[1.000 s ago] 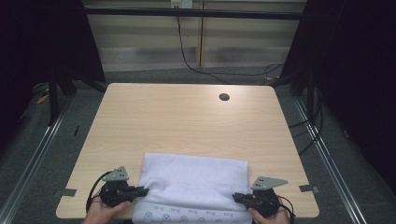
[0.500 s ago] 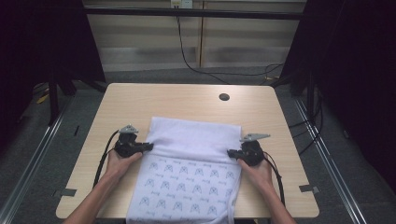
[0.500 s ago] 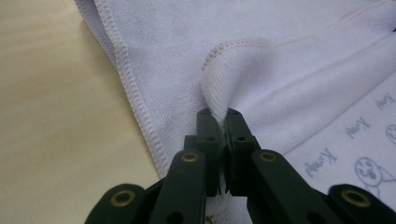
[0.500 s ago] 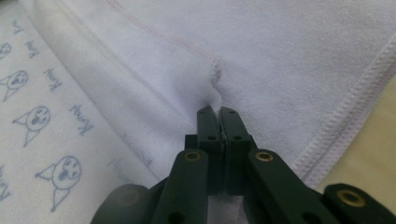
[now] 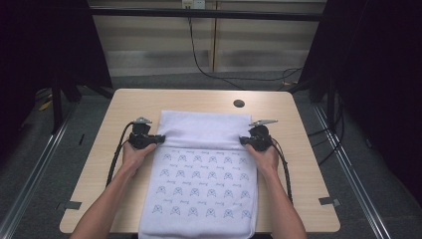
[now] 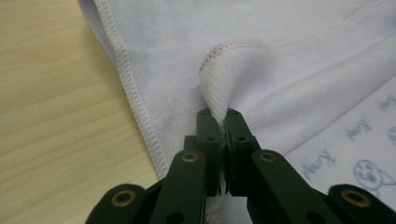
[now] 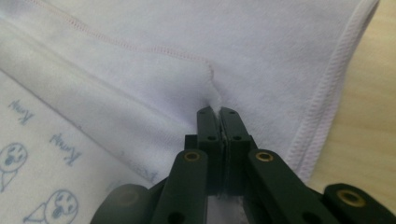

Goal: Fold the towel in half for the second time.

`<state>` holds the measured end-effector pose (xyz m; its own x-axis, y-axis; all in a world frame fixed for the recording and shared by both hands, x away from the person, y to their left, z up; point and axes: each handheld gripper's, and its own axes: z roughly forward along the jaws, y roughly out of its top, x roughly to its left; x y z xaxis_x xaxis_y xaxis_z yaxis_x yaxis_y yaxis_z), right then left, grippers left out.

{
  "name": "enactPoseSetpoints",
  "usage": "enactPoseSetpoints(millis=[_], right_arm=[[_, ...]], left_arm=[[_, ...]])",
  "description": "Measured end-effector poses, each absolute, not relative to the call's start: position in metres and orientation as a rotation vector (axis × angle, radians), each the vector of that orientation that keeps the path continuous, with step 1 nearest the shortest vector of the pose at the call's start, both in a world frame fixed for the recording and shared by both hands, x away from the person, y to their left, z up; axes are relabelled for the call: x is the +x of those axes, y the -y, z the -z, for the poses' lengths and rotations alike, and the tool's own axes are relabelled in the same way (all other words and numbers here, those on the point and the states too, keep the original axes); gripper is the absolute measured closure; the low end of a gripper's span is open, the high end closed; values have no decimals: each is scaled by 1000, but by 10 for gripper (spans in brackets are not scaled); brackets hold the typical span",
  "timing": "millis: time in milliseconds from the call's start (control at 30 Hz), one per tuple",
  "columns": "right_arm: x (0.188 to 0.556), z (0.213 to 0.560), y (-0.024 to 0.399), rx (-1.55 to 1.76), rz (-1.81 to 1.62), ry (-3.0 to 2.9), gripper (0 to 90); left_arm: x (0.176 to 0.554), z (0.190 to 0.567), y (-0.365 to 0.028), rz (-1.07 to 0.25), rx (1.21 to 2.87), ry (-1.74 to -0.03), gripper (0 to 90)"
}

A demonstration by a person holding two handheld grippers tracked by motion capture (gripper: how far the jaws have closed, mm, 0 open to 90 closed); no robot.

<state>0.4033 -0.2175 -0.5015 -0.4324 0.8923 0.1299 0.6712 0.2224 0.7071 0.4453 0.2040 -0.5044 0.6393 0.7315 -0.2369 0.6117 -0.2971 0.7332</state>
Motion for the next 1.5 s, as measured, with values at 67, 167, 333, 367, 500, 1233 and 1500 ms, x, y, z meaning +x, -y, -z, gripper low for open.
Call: enactPoseSetpoints(millis=[67, 167, 333, 367, 500, 1233, 1500], right_arm=[[405, 495, 219, 1462, -1061, -2176, 891], [403, 472, 226, 1417, -1150, -2126, 891], [380, 421, 238, 1312, -1336, -2020, 891], [370, 409, 239, 1278, -1363, -2013, 891], [337, 378, 239, 1163, -1379, -2008, 891], [168, 447, 223, 1108, -1364, -2286, 874], [124, 476, 224, 1145, -1310, -2405, 796]], left_arm=[[444, 497, -208, -159, 1949, -1046, 870], [437, 473, -215, -161, 1885, -982, 870], [414, 420, -228, -203, 1794, -859, 869], [409, 414, -229, -205, 1791, -841, 869], [378, 383, -235, -239, 1784, -749, 868], [241, 472, -261, -23, 1908, -731, 836], [215, 485, -267, 62, 2002, -701, 767]])
